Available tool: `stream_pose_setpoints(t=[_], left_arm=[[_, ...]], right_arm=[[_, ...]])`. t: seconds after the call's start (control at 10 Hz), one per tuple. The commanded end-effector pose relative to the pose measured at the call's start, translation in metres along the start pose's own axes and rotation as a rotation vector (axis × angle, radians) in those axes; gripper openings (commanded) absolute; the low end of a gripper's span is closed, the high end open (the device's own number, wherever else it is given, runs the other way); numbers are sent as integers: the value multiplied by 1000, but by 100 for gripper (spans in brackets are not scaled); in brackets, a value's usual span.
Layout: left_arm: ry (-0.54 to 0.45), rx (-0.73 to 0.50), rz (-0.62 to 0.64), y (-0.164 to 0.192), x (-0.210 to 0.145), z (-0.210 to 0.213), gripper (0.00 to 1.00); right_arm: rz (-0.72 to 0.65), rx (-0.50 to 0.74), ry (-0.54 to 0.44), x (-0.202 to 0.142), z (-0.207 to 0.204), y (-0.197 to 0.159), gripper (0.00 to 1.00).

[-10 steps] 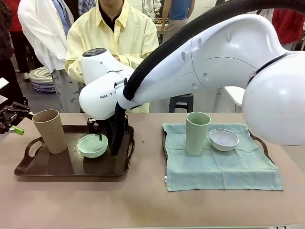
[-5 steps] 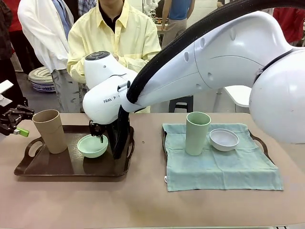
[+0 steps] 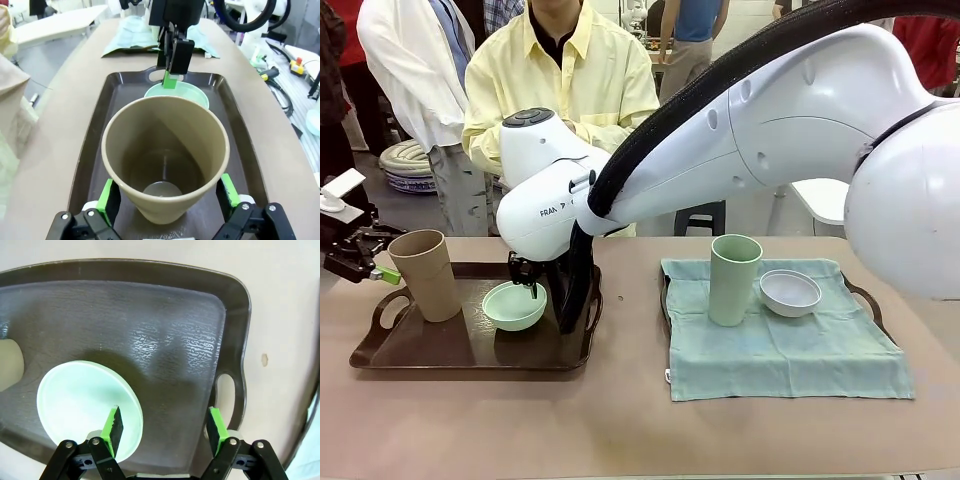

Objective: Set up a tray with a mat and arrange the tableware.
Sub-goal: Pick up the Picnic Bowl and Reusable plastic cup from the Handle tray in front of the human's position and hold them in the air.

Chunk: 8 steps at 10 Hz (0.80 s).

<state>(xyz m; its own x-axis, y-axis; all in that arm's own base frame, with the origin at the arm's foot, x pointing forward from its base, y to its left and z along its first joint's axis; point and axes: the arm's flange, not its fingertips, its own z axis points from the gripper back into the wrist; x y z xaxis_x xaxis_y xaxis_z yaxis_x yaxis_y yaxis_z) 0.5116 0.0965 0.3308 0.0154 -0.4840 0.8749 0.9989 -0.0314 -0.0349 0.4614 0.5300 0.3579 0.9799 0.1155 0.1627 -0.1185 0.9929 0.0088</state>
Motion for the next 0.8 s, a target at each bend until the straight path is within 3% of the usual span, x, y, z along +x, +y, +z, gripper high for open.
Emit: stream_pose_setpoints(t=[0.0,0.7], left_arm=[[-45,28,-83,2,-9,-8,100],[-51,-38,-70,10,-25,-36,100]], right_arm=[[6,34,-1,-10,-1,-11,87],[3,49,22,-5,-7,-10,87]])
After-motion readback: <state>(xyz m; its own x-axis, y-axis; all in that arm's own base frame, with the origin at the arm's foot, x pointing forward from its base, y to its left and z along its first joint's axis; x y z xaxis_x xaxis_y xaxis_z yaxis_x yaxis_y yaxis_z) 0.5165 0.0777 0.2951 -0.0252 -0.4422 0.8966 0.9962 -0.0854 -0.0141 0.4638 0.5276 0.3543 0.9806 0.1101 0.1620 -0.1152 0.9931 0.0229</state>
